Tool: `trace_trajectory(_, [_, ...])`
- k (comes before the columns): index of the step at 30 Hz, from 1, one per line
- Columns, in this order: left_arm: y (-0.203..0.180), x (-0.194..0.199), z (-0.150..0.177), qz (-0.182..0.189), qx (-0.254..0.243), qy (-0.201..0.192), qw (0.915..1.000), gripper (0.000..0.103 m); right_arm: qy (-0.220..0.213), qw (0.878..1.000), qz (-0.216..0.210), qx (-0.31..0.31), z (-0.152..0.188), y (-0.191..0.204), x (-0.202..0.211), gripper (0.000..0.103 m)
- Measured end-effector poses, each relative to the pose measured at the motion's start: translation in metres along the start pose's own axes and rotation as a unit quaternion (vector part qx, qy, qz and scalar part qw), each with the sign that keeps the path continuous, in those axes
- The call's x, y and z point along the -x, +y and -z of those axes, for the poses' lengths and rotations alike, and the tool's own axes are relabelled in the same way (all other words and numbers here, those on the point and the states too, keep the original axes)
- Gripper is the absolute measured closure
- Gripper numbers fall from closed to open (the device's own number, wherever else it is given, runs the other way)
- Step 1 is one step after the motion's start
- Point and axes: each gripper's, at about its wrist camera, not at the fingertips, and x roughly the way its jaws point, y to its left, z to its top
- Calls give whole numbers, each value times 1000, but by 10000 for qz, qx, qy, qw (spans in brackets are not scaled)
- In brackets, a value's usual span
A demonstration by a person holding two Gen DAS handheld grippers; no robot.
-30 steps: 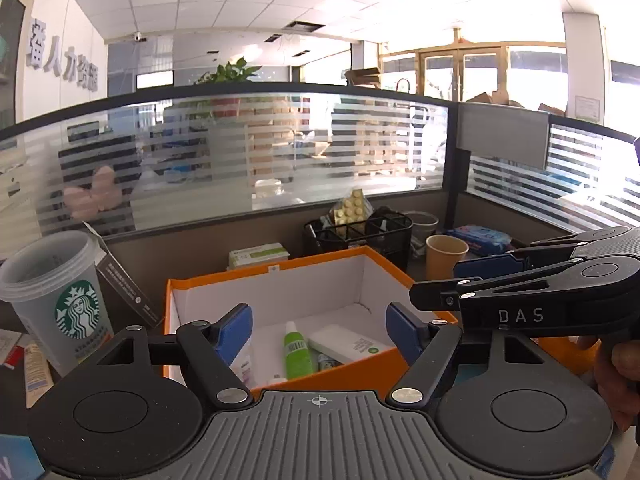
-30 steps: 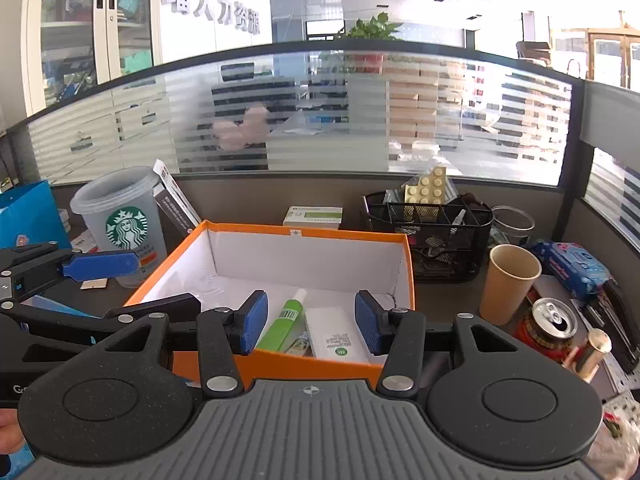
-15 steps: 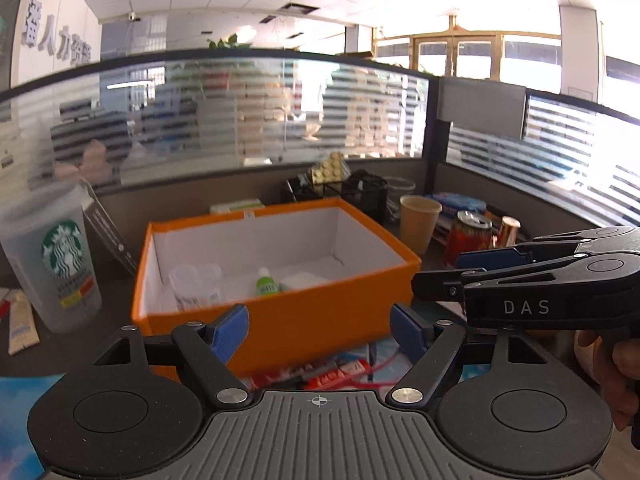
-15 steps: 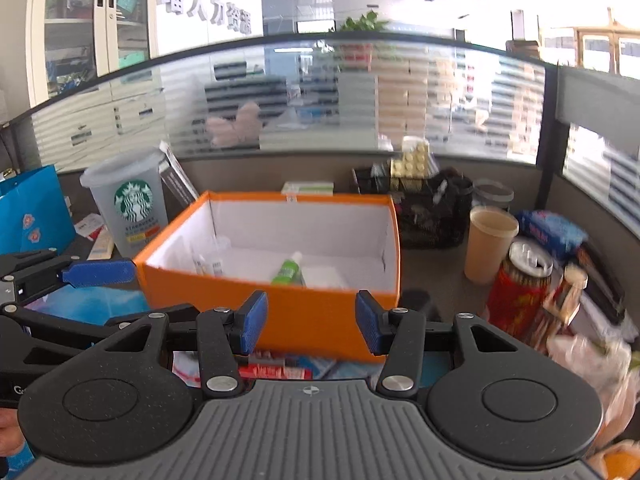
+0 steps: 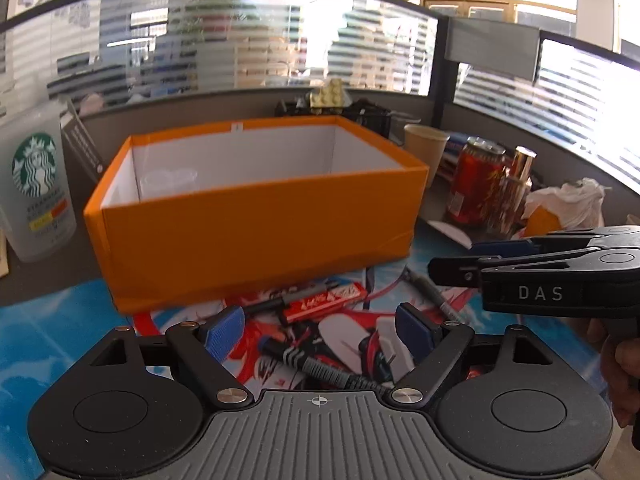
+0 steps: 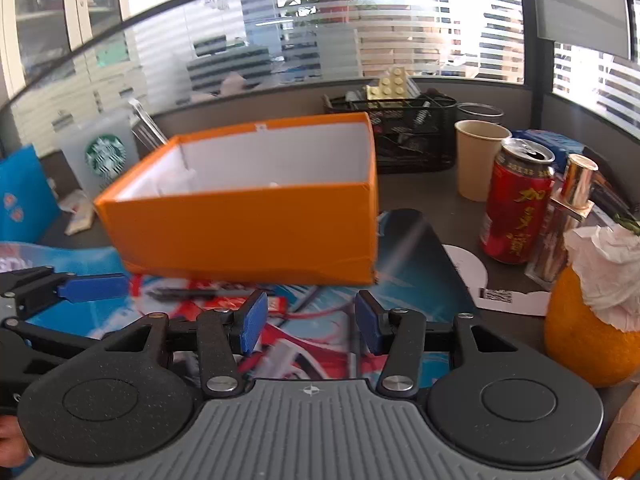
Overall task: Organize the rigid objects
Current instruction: 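Move both tools back over the mat of pens, then grasp the black marker with left tool while right tool grasps the black pen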
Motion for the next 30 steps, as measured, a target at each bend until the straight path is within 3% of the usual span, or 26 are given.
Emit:
trace_trajectory(4, [2, -6, 10, -191, 114, 71, 9997, 15, -110, 9977, 430, 507, 13, 5, -6, 57])
trace_trajectory(6, [1, -7, 14, -309, 159, 67, 9994, 8, -206, 9946, 586, 833, 20, 10, -6, 57])
trace_trajectory(11, [-9, -12, 22, -497, 88, 179, 9986, 8, -281, 9892, 594, 1312, 36, 12, -7, 56])
trace_trajectory(13, [-12, -15, 23, -631, 116, 304, 9975, 5, -245, 9901, 497, 1291, 39, 8, -7, 37])
trace_trajectory(15, [-12, -19, 24, -671, 223, 415, 9966, 4, -297, 9901, 711, 1172, 42, 3, -8, 20])
trace_trajectory(18, [-13, -21, 29, -627, 333, 437, 9965, 3, -288, 9907, 889, 988, 45, -6, -10, 7])
trace_trajectory(23, [-18, -23, 32, -736, 257, 430, 9960, 3, 132, 9964, 759, 361, 48, -23, -21, 2])
trace_trajectory(27, [-13, -23, 29, -918, 455, 379, 9940, 3, 103, 9977, 668, -1, 55, -30, -22, 0])
trace_trajectory(30, [-2, -29, 24, -1013, 794, 505, 9904, 3, -53, 9988, 465, 126, 60, -30, -18, 0])
